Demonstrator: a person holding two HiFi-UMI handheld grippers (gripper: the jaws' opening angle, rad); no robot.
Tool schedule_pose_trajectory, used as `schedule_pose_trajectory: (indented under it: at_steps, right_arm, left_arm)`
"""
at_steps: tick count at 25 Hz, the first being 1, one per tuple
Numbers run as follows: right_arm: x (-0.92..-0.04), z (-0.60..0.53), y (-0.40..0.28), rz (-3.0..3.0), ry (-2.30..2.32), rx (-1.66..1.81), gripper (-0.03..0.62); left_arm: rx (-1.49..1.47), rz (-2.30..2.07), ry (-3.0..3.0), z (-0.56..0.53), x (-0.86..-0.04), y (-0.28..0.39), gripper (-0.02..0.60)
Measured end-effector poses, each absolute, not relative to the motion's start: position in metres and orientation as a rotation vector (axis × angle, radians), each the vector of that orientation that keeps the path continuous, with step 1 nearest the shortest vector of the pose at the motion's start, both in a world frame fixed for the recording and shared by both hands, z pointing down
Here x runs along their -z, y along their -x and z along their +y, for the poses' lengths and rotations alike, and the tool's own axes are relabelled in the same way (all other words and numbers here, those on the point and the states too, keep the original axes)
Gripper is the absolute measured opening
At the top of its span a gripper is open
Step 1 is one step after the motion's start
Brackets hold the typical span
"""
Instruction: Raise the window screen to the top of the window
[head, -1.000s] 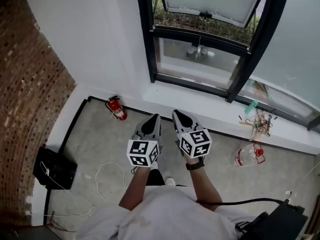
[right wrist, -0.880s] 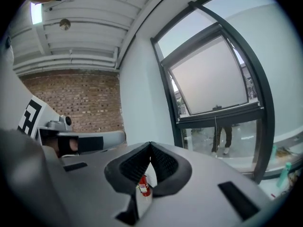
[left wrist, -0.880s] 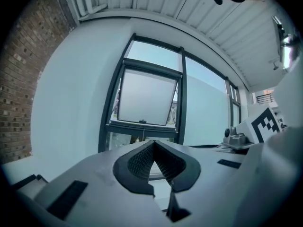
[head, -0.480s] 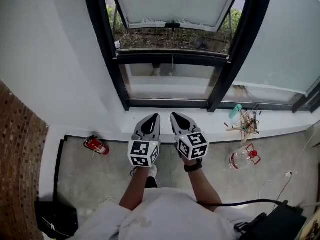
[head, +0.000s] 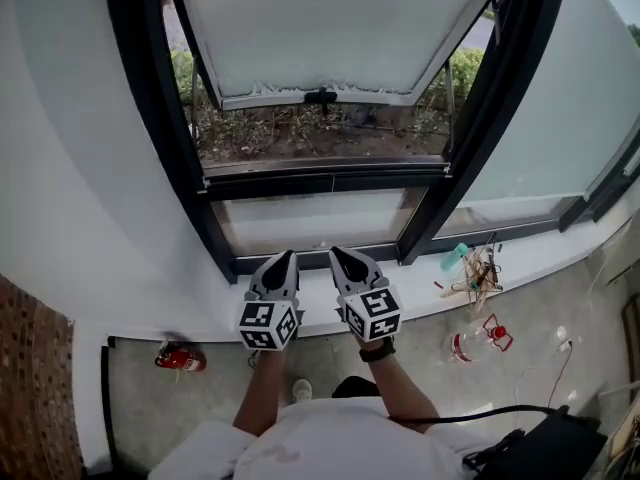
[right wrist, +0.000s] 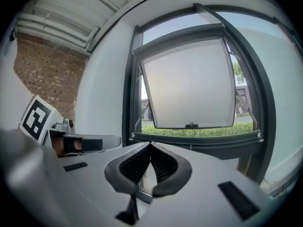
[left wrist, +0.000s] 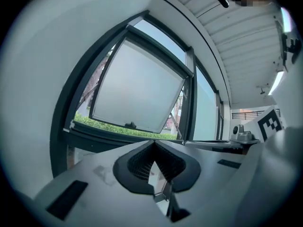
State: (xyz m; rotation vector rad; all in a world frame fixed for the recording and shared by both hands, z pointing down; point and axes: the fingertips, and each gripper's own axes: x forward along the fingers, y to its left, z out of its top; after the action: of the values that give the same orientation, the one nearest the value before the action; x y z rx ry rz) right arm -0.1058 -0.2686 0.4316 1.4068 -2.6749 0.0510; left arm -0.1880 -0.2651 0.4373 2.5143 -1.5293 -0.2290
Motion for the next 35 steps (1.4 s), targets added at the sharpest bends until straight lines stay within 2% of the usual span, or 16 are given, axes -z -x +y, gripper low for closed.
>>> schedule_pose_trajectory:
  at_steps: [10, 16, 26, 35]
  right_arm:
    - [-0.436, -0.404, 0.050, -2.646, -1.476, -0.030, 0.002]
    - [-0.435, -0.466, 0.025, -2.551, -1.455, 0.187, 0.002]
    - [-0.537, -0.514, 0.009, -2.600, -1.333, -0.189, 0.003]
    - [-0.568, -0.539, 0.034, -2.601, -1.340, -0.390, 0.003]
  left_arm:
    - [0.128, -1.527, -2.572, -0.391, -0.446, 0.137, 0.002]
    - [0.044, -1.606, -2.611, -0.448, -0.436, 0.108, 0.002]
    - [-0.247, -1.655, -2.592, -0.491, -0.486, 0.094, 0.002]
    - [-0.824, -1.638, -2.798, -0.523, -0.500, 0.097, 0.005]
